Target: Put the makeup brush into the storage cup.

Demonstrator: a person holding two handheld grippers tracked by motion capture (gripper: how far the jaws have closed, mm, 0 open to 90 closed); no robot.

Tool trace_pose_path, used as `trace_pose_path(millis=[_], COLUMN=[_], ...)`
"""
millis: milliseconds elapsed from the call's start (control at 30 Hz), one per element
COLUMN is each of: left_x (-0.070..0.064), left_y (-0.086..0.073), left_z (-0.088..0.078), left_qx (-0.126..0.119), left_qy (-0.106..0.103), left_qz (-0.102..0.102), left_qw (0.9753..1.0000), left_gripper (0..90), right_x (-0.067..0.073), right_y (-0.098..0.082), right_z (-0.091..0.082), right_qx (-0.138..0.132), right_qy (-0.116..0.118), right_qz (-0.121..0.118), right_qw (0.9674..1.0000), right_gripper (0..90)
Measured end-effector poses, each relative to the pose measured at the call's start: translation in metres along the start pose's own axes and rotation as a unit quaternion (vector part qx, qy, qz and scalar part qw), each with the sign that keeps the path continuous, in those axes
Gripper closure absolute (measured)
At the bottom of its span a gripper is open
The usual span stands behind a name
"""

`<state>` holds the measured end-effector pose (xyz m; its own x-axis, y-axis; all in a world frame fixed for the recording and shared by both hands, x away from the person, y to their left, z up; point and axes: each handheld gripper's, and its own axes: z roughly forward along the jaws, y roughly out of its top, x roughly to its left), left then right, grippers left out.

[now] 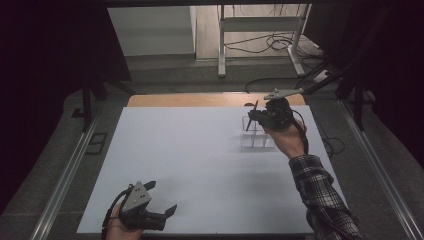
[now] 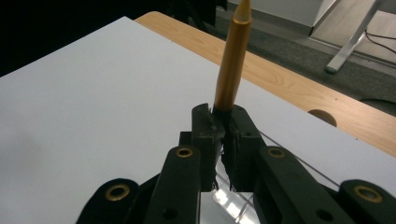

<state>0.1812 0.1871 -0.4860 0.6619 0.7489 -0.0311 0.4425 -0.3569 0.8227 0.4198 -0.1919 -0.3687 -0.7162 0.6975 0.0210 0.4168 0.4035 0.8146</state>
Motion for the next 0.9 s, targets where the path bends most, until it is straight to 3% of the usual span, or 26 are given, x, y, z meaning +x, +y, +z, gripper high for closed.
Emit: trace_pose_path(millis=[433, 900], left_x=[0.002, 0.004], left_y=[-0.003, -0.006], left_z=[-0.005, -0.011], left_qx=[-0.004, -0.008], left_qy=[0.0, -0.001], left_qz=[-0.008, -0.015], left_qw=[1.0, 0.9998], left_gripper=[2.4, 2.5], right_x=[-0.013, -0.02], right_y=[0.004, -0.002], right_z=[0.005, 0.022], right_qx=[-0.007, -0.005], right_qy=[-0.021, -0.038], right_qz=[0.008, 0.011], right_qw=[0.9997, 0.9992], right_gripper=[82.9, 82.9])
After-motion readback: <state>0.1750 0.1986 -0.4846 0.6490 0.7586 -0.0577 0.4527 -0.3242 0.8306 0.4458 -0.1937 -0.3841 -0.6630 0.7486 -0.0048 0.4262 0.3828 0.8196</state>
